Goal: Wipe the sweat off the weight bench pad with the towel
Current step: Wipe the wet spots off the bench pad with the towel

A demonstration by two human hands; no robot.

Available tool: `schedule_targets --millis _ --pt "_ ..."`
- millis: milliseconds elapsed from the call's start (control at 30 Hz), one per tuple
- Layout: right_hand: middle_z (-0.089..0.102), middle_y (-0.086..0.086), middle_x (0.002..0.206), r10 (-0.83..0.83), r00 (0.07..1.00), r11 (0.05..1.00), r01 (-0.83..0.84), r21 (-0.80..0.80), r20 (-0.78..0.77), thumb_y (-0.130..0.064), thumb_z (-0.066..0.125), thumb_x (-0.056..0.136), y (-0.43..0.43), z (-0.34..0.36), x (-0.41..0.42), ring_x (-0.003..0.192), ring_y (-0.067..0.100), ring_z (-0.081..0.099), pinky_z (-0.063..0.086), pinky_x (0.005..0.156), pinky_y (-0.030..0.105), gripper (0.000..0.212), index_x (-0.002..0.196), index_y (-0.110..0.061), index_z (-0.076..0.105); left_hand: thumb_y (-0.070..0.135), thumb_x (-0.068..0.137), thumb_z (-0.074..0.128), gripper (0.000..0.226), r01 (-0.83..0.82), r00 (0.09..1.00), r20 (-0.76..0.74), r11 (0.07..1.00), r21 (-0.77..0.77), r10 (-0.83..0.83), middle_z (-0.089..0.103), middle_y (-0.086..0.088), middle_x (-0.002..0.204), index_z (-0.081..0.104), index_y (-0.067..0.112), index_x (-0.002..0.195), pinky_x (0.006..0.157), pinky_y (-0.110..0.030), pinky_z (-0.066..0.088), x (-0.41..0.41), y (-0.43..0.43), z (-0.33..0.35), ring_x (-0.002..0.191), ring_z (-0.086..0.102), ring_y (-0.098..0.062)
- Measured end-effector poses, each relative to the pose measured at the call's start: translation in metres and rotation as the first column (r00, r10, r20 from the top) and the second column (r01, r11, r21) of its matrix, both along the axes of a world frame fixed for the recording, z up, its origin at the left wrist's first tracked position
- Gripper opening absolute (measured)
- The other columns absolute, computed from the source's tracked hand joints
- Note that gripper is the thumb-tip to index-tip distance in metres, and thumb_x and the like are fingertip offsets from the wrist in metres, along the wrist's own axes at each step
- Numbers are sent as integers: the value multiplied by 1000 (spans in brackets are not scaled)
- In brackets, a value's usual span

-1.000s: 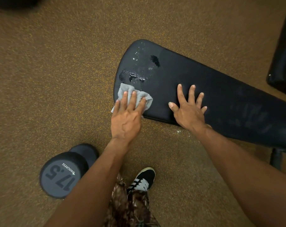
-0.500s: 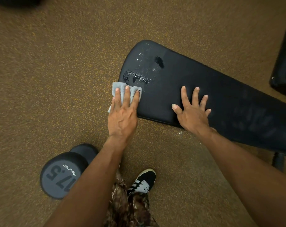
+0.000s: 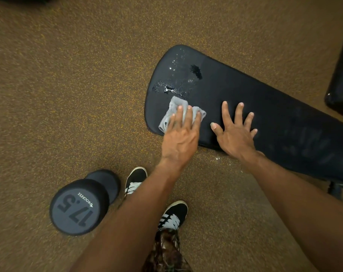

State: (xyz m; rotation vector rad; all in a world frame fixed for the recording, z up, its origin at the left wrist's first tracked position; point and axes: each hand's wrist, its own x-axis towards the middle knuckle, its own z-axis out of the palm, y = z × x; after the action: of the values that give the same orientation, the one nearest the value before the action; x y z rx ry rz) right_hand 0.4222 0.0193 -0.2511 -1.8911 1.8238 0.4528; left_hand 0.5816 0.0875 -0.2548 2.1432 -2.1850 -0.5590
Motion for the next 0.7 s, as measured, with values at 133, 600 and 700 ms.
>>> schedule_targets --millis 133,600,700 --pt "-23 1 162 10 1000 1000 -9 14 -5 -67 24 96 -1 -1 -2 147 42 -19 4 112 72 69 151 -47 -12 0 92 17 73 25 999 34 1000 7 -25 5 -11 166 7 23 160 122 -42 11 49 14 -5 152 3 -34" --pt "-21 3 163 4 1000 1000 -4 -3 -25 -66 25 97 0 -1 1 146 45 -16 6 111 73 69 152 -45 -11 6 90 11 70 -4 1000 5 1000 27 3 9 -13 166 11 16 159 123 -46 11 36 -5 3 152 3 -37" --pt "-21 3 163 -1 1000 1000 1 11 -22 -67 25 96 0 1 1 147 44 -17 6 111 73 70 152 -46 -11 3 93 29 70 119 991 56 993 -1 -119 14 -10 166 14 23 159 122 -45 15 63 9 -5 152 10 -36"
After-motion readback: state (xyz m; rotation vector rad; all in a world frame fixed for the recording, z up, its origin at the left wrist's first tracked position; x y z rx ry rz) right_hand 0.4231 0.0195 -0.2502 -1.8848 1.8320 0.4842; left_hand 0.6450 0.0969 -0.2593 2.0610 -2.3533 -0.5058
